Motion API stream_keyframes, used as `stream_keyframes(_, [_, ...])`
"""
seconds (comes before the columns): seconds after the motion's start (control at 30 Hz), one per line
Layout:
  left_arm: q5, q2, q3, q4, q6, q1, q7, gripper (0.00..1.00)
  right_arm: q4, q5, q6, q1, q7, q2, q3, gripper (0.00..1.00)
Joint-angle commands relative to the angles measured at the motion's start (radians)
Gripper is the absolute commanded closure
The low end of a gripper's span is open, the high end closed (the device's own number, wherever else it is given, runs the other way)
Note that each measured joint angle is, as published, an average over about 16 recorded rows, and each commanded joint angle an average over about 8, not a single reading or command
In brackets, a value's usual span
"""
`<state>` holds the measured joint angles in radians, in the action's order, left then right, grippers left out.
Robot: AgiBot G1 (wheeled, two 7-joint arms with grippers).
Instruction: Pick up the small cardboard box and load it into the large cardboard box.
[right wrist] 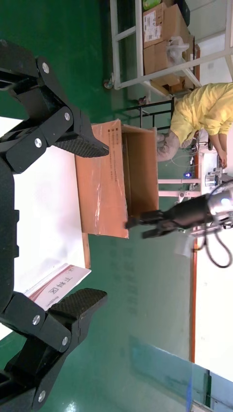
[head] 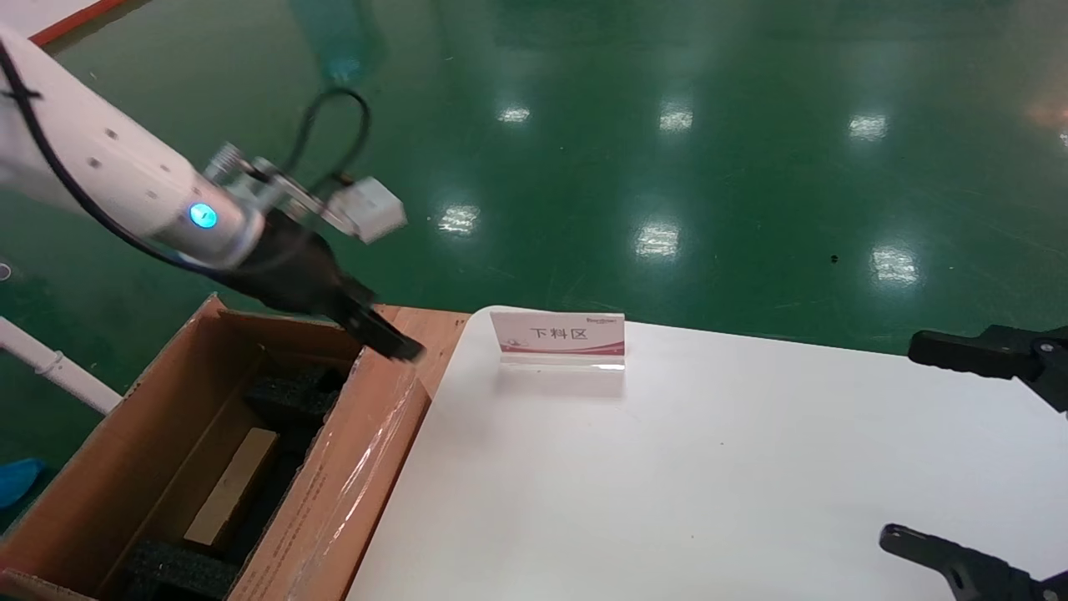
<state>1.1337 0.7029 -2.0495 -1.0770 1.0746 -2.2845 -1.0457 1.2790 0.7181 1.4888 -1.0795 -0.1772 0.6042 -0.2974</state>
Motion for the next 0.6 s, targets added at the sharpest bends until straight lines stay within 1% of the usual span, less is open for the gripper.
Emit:
stream_keyframes(0.03, [-0.017,-0.004,0.073,-0.009,0.017,0.050,0.035,0.00,0.000,0.000,0.000,0.000,0.000,0.000,0.000,0.00])
stream_keyframes(0.6, [-0.157,-0.036,0.689,-0.081,0.164,0.471,0.334,0.00,0.001,0.003,0.001,0.001,-0.003,0.002,0.005,0.00])
